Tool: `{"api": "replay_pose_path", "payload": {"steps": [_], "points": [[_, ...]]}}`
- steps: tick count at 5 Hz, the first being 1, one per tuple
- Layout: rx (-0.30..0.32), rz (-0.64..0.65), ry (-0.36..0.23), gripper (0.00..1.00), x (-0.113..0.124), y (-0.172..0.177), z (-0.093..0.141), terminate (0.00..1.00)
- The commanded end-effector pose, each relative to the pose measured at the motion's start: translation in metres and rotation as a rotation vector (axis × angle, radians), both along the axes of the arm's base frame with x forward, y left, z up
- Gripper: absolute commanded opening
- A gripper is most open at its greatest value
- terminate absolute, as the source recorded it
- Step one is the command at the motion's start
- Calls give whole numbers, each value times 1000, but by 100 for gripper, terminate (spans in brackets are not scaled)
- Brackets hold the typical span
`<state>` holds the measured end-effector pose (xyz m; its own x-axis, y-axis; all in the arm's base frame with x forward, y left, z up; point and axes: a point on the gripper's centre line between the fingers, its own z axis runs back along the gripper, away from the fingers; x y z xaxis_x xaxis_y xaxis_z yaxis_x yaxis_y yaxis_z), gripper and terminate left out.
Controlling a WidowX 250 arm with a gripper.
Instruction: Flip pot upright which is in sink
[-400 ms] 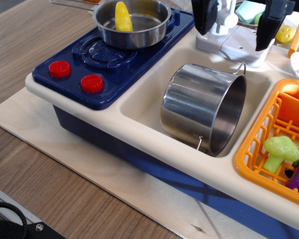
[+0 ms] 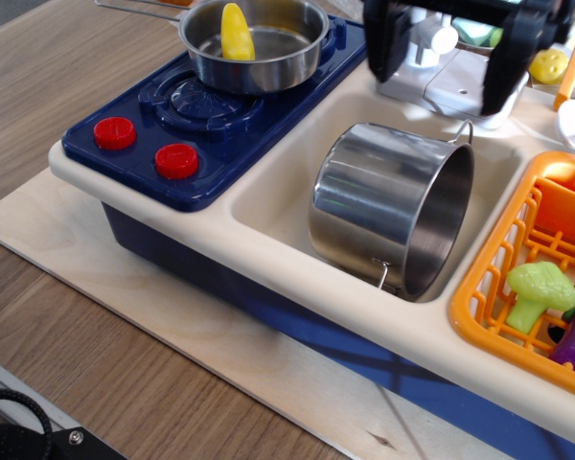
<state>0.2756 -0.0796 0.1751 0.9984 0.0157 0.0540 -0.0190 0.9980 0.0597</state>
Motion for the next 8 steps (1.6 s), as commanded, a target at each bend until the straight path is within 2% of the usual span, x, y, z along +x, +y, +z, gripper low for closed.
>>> {"api": "replay_pose_path", "payload": {"steps": [1,3,5,6,7,8], "points": [[157,-87,-75,100,3,-19,-6,0],[324,-164,-135,100,-1,-11,-31,0],[394,-213,-184,100,-4,8,-47,0],[395,-212,-215,100,-5,17,-53,0],[361,-207,-224,0,-6,23,-56,0],[161,-170,-189,0,-3,30,-50,0]]}}
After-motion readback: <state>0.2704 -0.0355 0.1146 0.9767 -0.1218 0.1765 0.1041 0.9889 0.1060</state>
